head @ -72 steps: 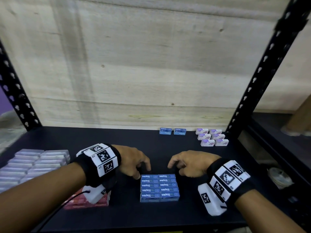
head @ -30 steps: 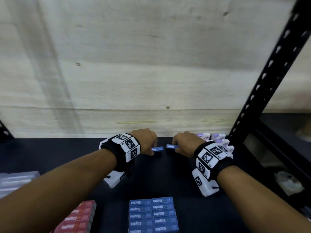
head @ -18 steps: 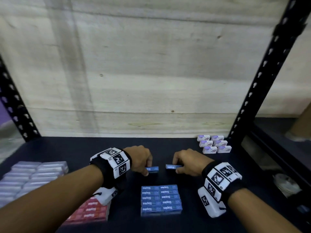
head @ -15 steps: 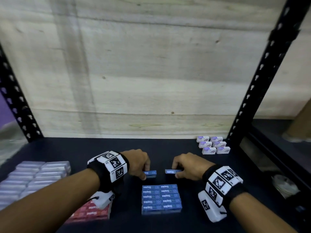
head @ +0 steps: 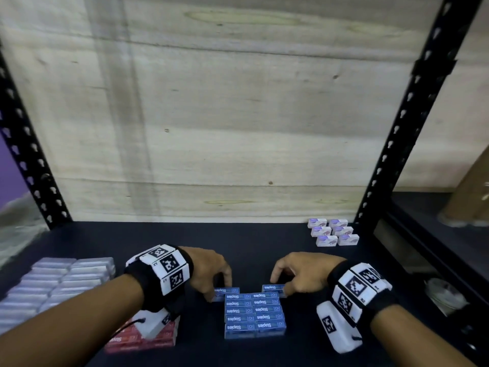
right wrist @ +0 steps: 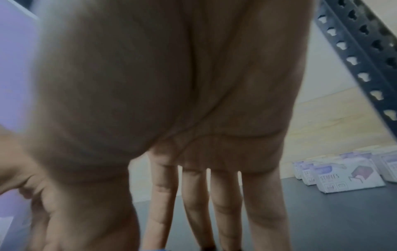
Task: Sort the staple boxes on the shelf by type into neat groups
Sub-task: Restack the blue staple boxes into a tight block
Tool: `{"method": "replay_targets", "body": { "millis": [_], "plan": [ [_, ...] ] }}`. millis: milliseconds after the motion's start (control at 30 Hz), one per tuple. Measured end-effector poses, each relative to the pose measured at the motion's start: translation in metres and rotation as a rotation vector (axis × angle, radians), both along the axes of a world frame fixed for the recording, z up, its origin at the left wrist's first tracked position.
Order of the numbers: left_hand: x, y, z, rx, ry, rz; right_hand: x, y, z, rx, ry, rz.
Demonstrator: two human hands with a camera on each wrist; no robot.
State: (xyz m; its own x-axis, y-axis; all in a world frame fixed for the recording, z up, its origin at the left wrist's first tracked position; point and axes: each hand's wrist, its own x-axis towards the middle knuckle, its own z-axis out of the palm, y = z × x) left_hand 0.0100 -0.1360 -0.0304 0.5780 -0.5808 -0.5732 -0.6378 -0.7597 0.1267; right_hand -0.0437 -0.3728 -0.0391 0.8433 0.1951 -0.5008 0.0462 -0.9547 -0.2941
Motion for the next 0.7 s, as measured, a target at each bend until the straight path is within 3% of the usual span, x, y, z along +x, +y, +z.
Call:
{"method": "replay_targets", "body": {
  "millis": [367, 700],
  "plan": [
    [0.012, 0.0, 0.006, 0.045, 0.079, -0.058, 0.007, -0.006, 0.003, 0.017, 0.069, 0.018],
    [0.007, -0.001, 0.009, 0.046, 0.049, -0.104, 0.014, -0.008, 0.003, 0.019, 0.075, 0.084]
  ]
}}
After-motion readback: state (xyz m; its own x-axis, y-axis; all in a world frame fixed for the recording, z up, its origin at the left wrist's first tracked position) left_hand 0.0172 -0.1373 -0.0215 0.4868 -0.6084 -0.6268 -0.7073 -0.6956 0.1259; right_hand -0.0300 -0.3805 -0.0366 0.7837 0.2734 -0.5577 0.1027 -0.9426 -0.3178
